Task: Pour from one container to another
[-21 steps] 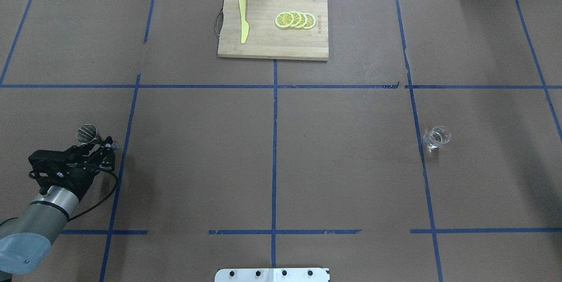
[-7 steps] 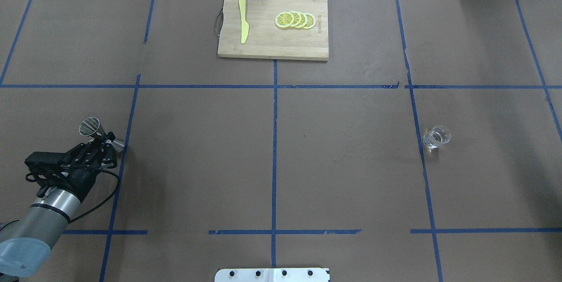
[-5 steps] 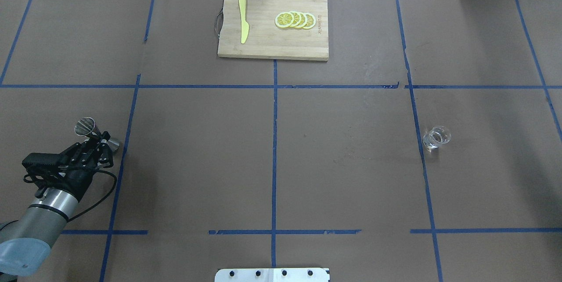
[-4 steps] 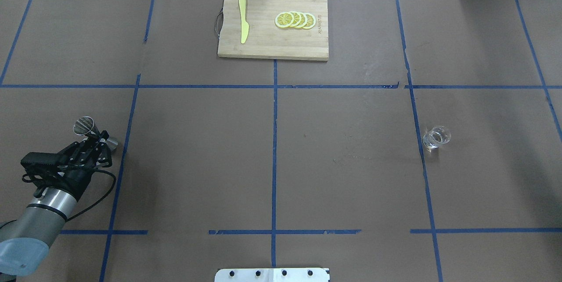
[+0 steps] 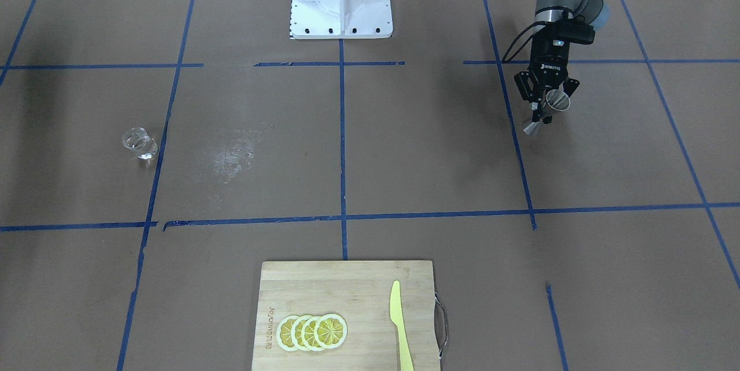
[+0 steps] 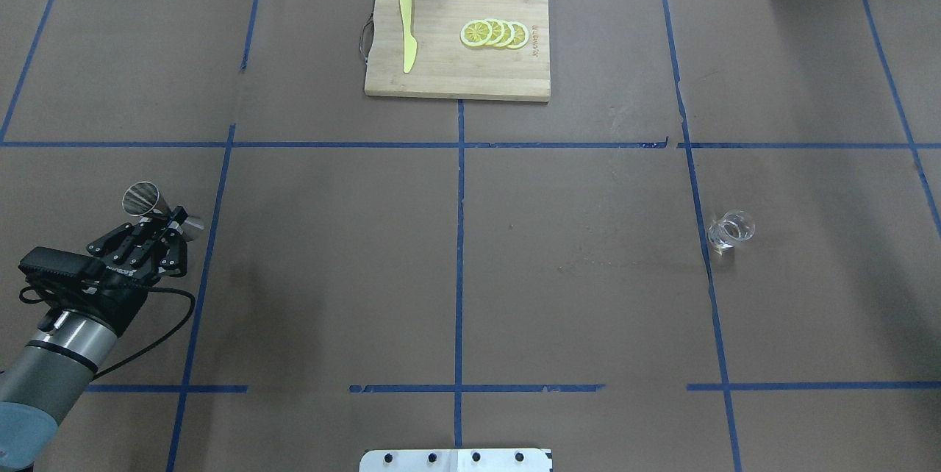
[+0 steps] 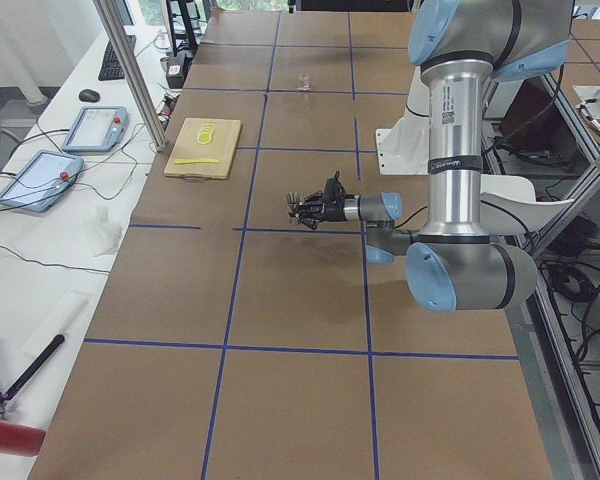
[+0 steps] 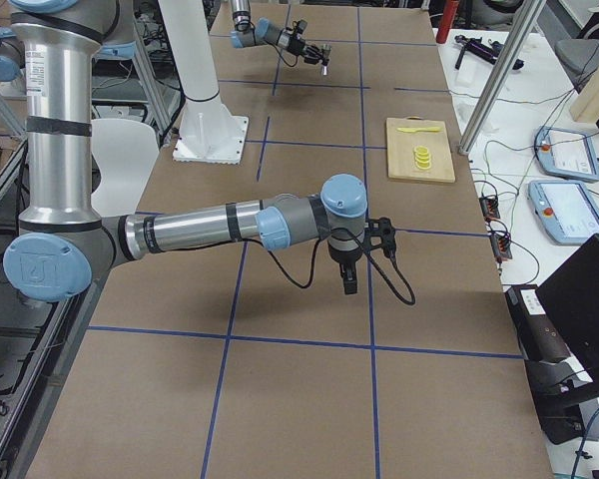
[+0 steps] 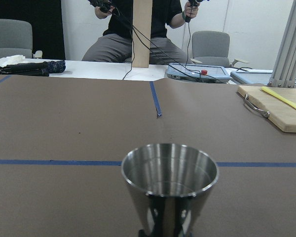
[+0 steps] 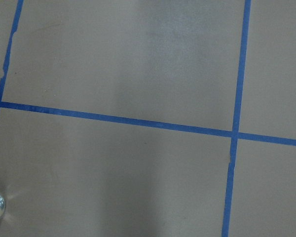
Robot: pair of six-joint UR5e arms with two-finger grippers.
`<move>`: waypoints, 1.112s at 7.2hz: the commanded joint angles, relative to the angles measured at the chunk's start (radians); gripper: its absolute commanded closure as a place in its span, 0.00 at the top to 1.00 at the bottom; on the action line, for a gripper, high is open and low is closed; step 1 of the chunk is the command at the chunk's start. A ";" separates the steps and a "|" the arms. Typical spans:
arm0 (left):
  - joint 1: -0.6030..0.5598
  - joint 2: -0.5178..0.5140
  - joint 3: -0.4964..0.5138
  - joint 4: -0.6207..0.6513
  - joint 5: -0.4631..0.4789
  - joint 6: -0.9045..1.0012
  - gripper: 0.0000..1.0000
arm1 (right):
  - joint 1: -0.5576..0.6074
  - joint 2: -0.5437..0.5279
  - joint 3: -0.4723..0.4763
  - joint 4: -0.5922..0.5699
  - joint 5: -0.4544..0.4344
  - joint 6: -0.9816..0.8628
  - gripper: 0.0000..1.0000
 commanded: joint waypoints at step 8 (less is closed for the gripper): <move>0.025 -0.435 0.020 -0.133 0.014 0.807 0.00 | -0.345 -0.031 0.164 0.314 -0.110 0.514 1.00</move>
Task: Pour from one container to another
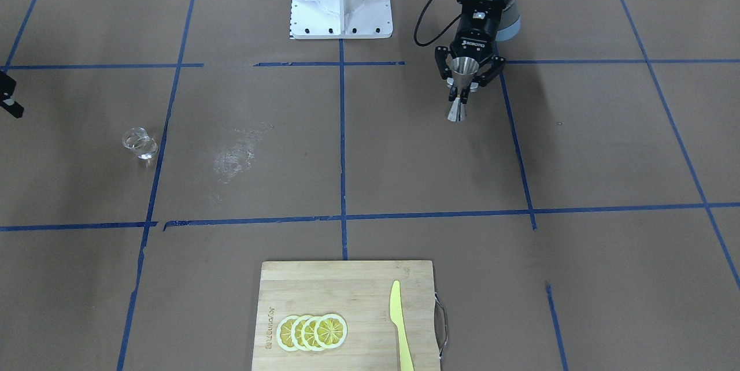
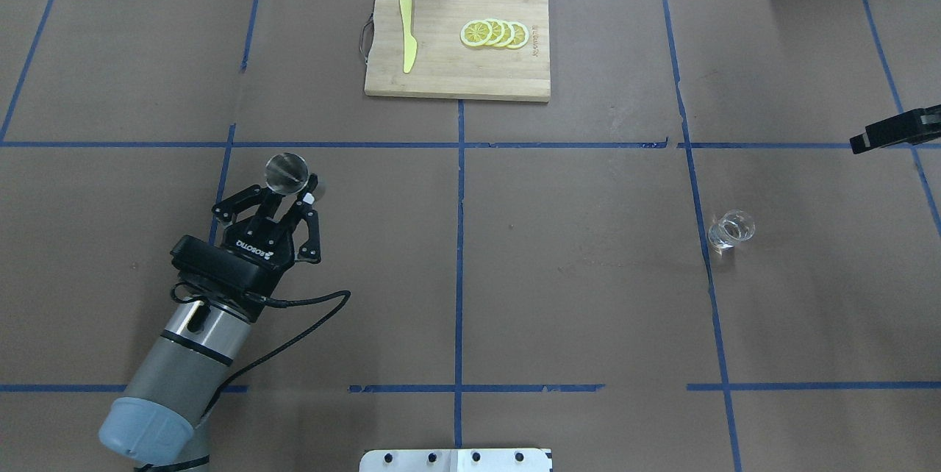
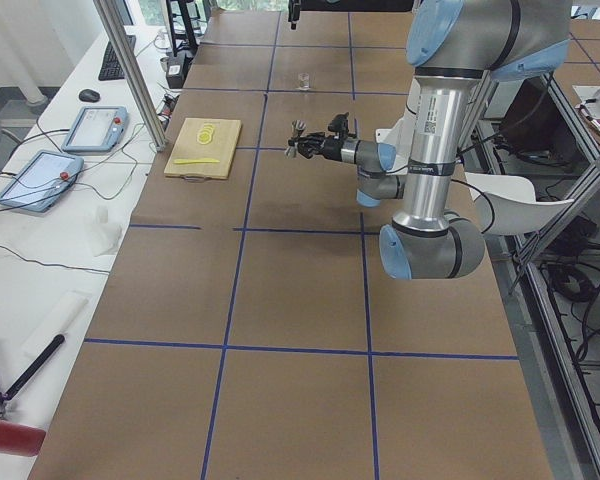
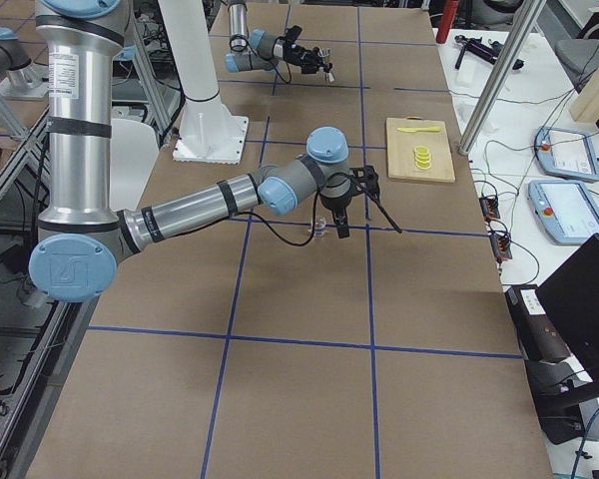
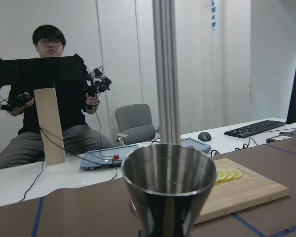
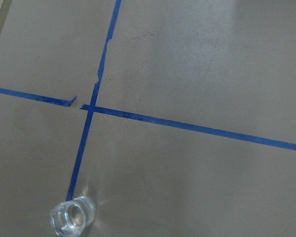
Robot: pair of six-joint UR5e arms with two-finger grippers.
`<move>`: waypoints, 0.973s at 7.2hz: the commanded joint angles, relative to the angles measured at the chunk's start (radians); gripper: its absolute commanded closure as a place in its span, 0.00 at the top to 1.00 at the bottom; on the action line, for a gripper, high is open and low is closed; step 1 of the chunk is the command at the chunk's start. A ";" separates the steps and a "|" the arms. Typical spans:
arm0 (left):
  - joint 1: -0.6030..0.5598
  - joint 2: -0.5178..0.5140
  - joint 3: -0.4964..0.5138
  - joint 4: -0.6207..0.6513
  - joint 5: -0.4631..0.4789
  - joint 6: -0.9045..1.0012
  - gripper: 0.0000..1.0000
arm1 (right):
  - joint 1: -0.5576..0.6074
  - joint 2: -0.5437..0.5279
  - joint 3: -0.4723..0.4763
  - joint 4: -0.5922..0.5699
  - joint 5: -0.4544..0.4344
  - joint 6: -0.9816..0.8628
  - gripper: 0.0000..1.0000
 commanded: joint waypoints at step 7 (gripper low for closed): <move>-0.047 -0.166 0.081 0.202 -0.198 -0.078 0.00 | -0.406 -0.025 0.078 0.102 -0.317 0.513 1.00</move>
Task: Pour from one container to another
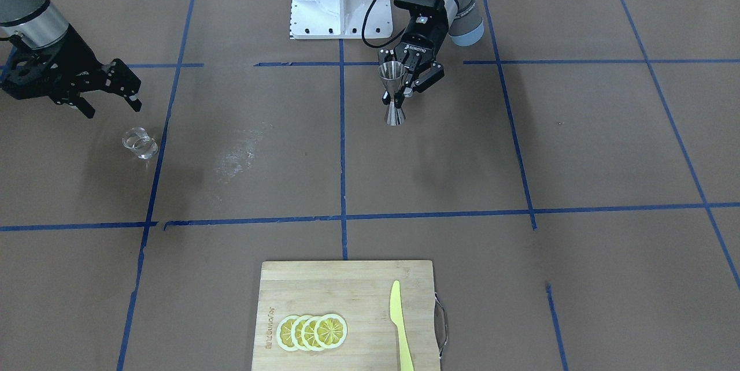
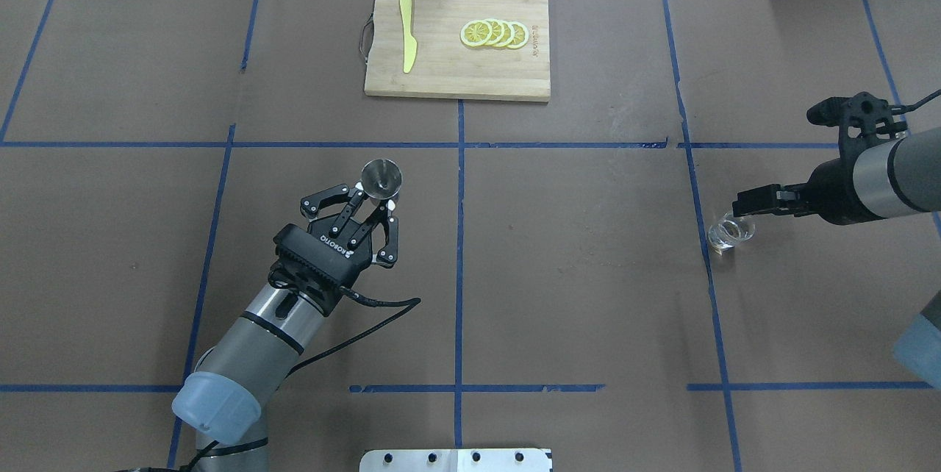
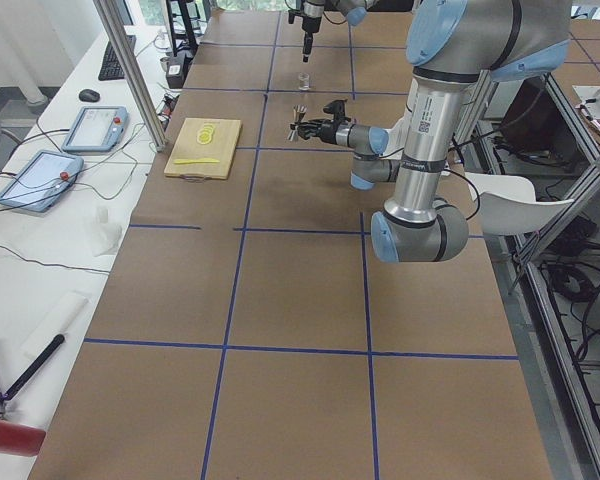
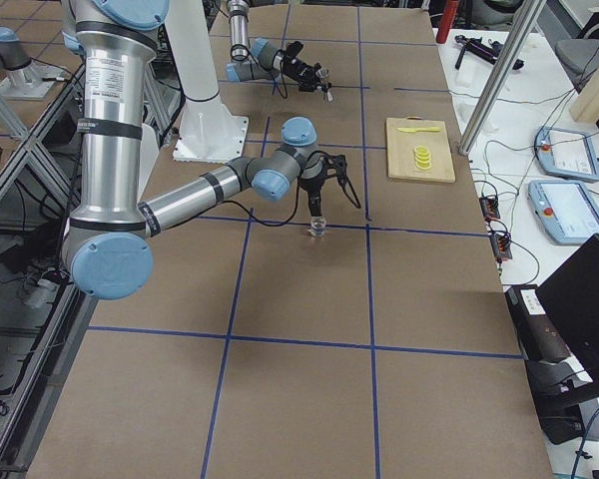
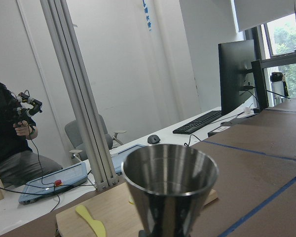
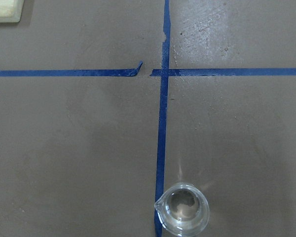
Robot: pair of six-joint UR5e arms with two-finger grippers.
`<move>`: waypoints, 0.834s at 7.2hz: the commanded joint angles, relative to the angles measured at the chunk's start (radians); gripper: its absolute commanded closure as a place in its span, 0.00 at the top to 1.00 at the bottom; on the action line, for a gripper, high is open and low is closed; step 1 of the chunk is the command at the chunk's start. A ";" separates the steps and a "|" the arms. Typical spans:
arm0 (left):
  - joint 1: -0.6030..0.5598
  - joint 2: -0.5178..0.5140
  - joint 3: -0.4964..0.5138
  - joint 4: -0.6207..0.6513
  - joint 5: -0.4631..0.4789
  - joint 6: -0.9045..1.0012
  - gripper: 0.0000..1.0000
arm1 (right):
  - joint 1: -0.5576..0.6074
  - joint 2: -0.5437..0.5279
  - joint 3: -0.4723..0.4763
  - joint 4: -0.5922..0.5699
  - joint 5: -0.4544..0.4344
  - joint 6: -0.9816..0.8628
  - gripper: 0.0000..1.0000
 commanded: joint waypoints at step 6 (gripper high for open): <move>-0.019 -0.030 0.001 0.077 -0.027 -0.064 0.00 | -0.516 -0.243 0.119 0.201 -0.821 0.386 1.00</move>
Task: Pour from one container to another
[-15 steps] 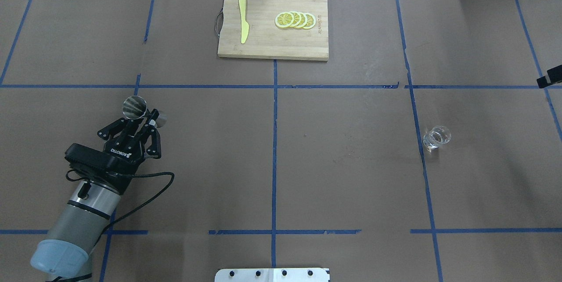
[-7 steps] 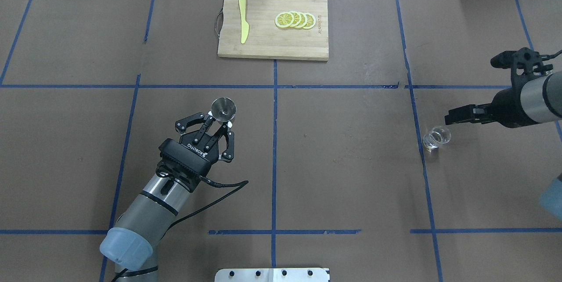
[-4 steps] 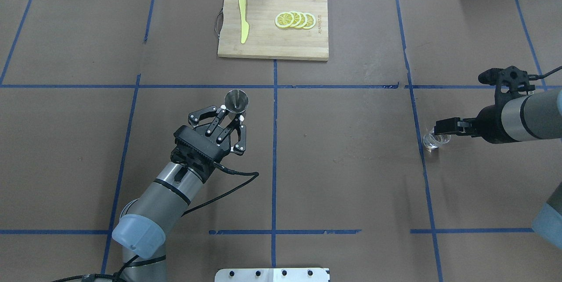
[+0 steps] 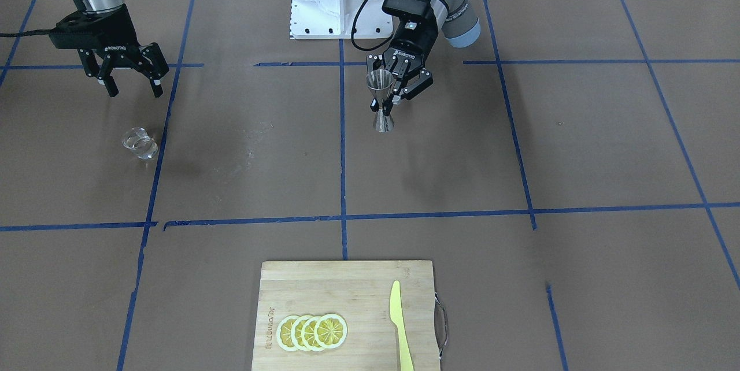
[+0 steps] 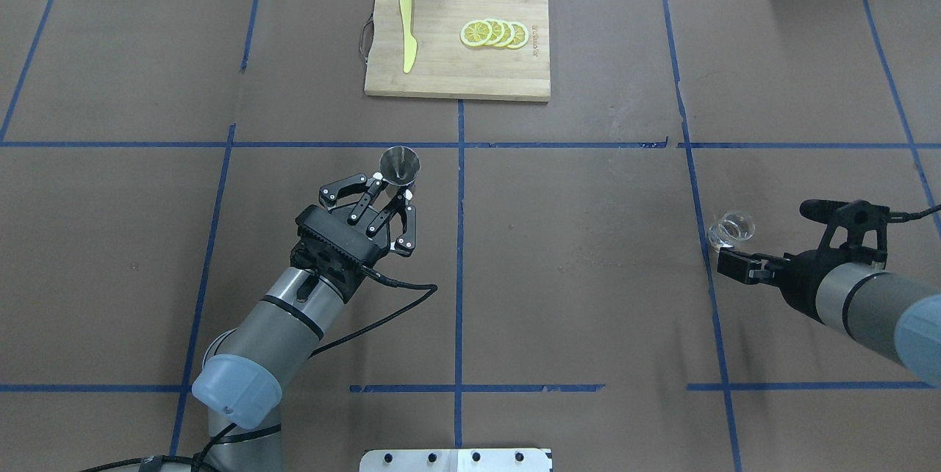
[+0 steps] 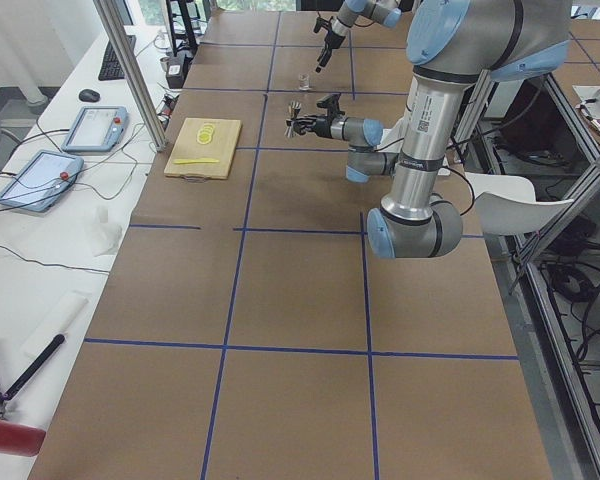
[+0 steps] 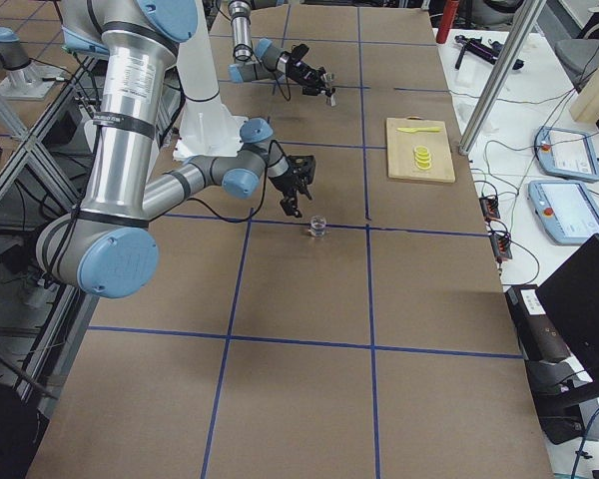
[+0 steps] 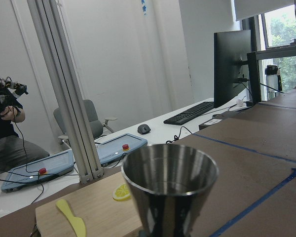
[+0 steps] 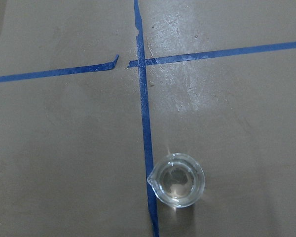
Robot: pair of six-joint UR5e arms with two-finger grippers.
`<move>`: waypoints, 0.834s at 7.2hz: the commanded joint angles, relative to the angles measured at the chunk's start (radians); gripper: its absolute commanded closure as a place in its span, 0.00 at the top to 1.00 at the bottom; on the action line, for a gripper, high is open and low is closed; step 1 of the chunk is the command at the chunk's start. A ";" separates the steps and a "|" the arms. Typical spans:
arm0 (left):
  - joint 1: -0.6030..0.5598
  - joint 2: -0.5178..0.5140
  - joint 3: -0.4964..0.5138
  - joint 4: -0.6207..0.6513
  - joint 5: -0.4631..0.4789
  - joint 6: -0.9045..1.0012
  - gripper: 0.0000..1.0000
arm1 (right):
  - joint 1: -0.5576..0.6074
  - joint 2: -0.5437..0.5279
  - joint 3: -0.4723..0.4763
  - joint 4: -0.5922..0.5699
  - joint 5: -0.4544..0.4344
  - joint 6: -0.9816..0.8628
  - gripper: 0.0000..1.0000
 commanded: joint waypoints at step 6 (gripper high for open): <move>-0.002 0.000 0.000 0.018 0.001 -0.003 0.00 | -0.264 0.010 -0.264 0.240 -0.739 0.018 0.85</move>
